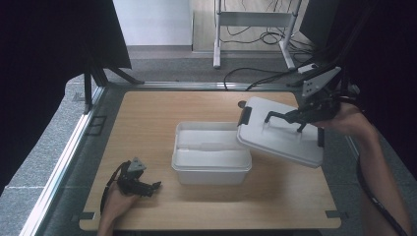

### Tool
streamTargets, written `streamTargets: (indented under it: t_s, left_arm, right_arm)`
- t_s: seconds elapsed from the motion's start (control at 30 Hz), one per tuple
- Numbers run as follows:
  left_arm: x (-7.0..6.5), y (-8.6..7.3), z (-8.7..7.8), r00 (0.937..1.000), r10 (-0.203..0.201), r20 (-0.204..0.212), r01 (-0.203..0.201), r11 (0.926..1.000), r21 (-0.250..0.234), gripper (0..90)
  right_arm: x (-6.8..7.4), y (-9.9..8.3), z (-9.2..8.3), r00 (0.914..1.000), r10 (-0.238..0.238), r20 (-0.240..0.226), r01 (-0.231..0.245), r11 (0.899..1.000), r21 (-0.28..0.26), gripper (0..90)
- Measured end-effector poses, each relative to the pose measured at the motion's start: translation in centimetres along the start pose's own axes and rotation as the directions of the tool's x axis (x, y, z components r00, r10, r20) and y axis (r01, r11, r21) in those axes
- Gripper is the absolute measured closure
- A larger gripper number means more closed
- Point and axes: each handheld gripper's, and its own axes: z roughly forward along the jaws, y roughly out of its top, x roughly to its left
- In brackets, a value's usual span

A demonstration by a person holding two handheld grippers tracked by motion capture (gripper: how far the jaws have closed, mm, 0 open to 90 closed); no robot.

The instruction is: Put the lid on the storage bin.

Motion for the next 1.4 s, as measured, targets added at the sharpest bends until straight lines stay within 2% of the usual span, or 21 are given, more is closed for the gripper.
streamTargets:
  t_s: [0.13, 0.4, 0.53, 0.77, 0.97, 1.07, 1.1, 1.23, 1.33, 1.37, 1.4]
  left_arm:
    - [0.0, 0.0, 0.0, 1.0000, -0.001, 0.000, 0.001, 1.0000, 0.000, 0.0]
    - [0.0, 0.0, 0.0, 1.0000, -0.002, -0.002, 0.002, 1.0000, 0.000, 0.0]
    - [0.0, 0.0, 0.0, 1.0000, -0.003, -0.003, 0.003, 1.0000, 0.000, 0.0]
    - [0.0, 0.0, 0.0, 1.0000, -0.004, -0.003, 0.004, 1.0000, -0.001, 0.0]
    - [-0.1, -0.1, -0.1, 1.0000, -0.004, -0.003, 0.004, 1.0000, 0.000, 0.0]
    - [-0.1, -0.1, -0.1, 1.0000, -0.004, -0.003, 0.004, 1.0000, -0.001, 0.0]
    - [-0.1, -0.1, -0.1, 1.0000, -0.004, -0.002, 0.004, 1.0000, 0.000, 0.0]
    - [-0.1, -0.1, -0.1, 1.0000, -0.002, 0.000, 0.002, 1.0000, 0.001, 0.0]
    - [-0.1, -0.1, -0.1, 1.0000, -0.003, -0.002, 0.003, 1.0000, -0.001, 0.0]
    - [-0.1, -0.1, -0.1, 1.0000, -0.003, -0.002, 0.003, 1.0000, -0.001, 0.0]
    - [-0.1, -0.1, -0.1, 1.0000, -0.003, -0.002, 0.003, 1.0000, -0.001, 0.0]
  right_arm:
    - [0.8, 1.9, 1.0, 0.9982, -0.045, -0.040, 0.045, 0.999, -0.011, 84.4]
    - [2.3, 5.5, 3.8, 0.9862, -0.129, -0.104, 0.125, 0.991, -0.039, 84.4]
    - [2.9, 7.1, 5.5, 0.9781, -0.162, -0.131, 0.157, 0.987, -0.047, 84.3]
    - [3.9, 10.0, 9.0, 0.9579, -0.223, -0.181, 0.214, 0.975, -0.066, 84.3]
    - [5.0, 12.2, 12.3, 0.9449, -0.248, -0.214, 0.239, 0.969, -0.067, 84.3]
    - [5.3, 12.8, 13.7, 0.9430, -0.255, -0.214, 0.249, 0.967, -0.056, 84.3]
    - [5.4, 12.8, 14.2, 0.9455, -0.251, -0.207, 0.247, 0.968, -0.044, 84.3]
    - [5.3, 12.4, 15.9, 0.9437, -0.248, -0.219, 0.251, 0.968, -0.014, 84.2]
    - [5.0, 11.5, 16.4, 0.9531, -0.225, -0.202, 0.228, 0.974, -0.011, 84.1]
    - [4.9, 11.2, 16.5, 0.9557, -0.205, -0.211, 0.205, 0.978, -0.024, 83.9]
    - [4.9, 11.1, 16.6, 0.9559, -0.205, -0.211, 0.202, 0.979, -0.034, 83.8]
